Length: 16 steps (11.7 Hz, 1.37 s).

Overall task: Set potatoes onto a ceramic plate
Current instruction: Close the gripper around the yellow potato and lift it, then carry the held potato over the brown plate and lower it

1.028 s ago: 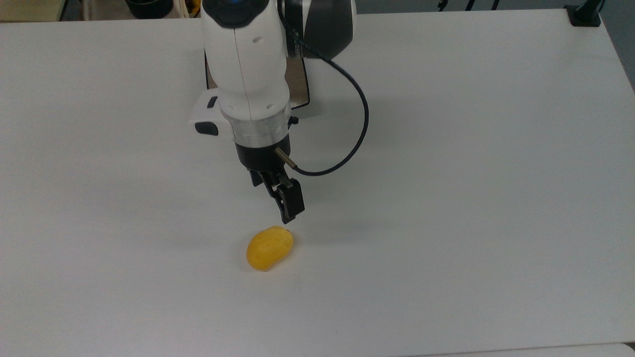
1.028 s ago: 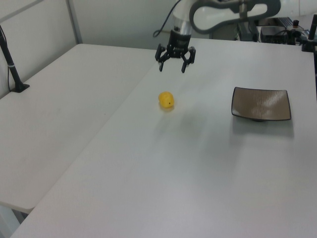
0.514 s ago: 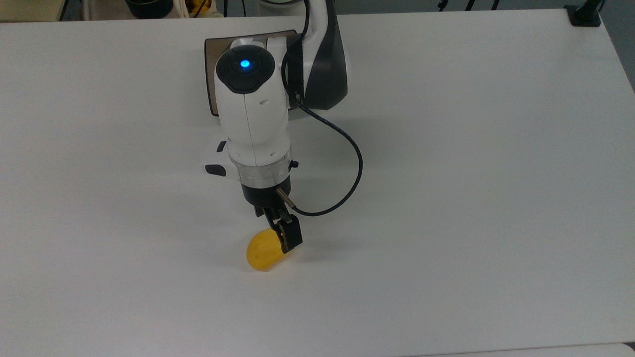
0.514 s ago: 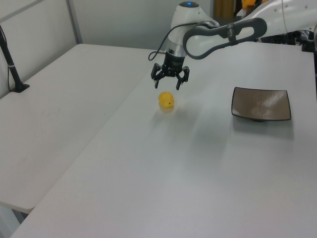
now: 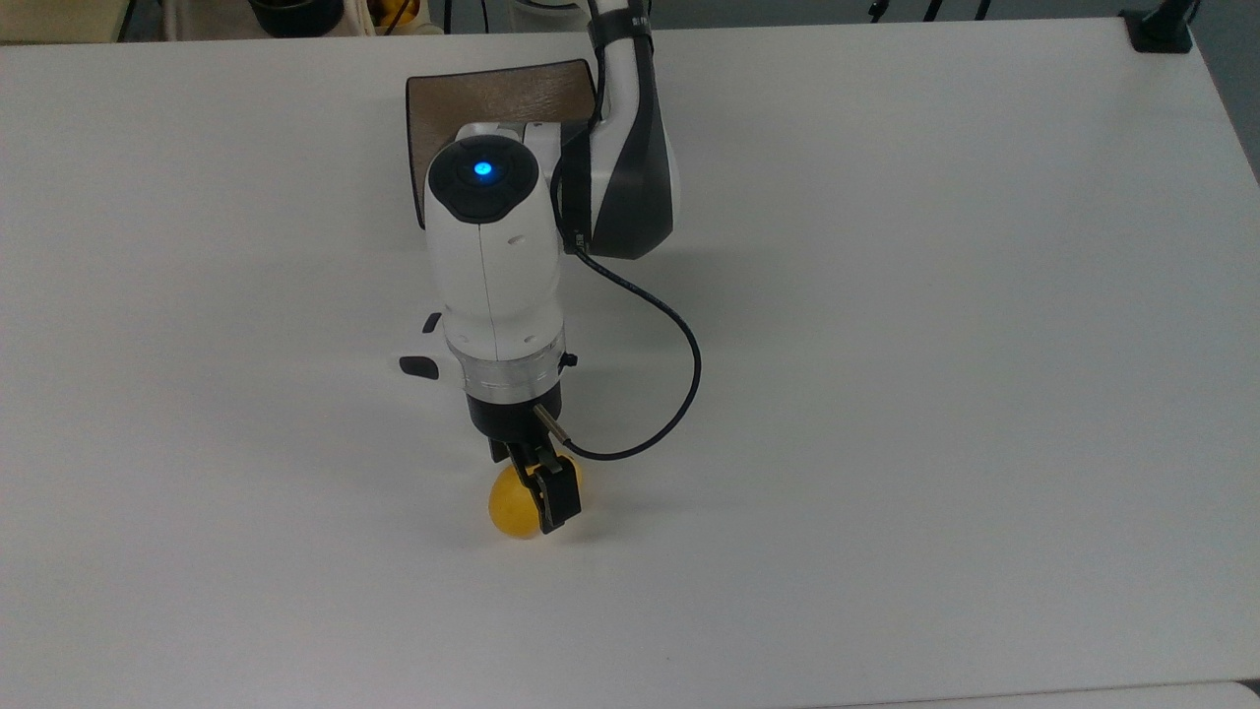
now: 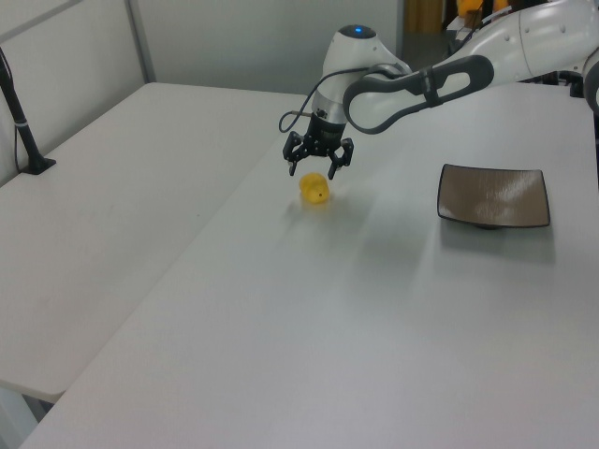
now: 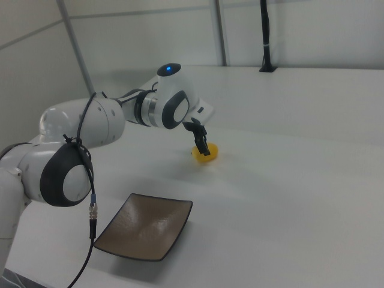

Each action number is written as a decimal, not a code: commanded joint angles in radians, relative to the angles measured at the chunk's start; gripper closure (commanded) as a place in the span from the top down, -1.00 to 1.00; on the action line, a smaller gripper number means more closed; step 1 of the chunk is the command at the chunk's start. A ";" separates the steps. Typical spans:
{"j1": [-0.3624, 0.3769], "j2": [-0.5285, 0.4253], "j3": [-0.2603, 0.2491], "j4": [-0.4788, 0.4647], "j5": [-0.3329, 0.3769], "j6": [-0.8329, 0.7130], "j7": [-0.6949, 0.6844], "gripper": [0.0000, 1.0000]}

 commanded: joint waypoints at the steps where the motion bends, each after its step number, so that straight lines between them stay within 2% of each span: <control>1: 0.018 0.032 -0.012 0.030 -0.034 0.025 0.010 1.00; 6: 0.037 0.050 -0.007 0.026 -0.086 0.029 0.003 1.00; 7: 0.035 0.052 -0.005 0.026 -0.095 0.029 -0.008 0.80; 9: 0.037 0.052 -0.004 0.022 -0.096 0.028 -0.037 -0.02; 10: 0.037 0.051 -0.004 0.020 -0.097 0.028 -0.040 -0.33; 11: 0.035 0.046 -0.004 0.020 -0.096 0.020 -0.040 -0.46; 13: 0.031 -0.007 -0.001 -0.010 -0.096 0.014 -0.042 -0.47; 16: 0.026 -0.208 0.002 -0.174 -0.086 0.011 -0.099 -0.47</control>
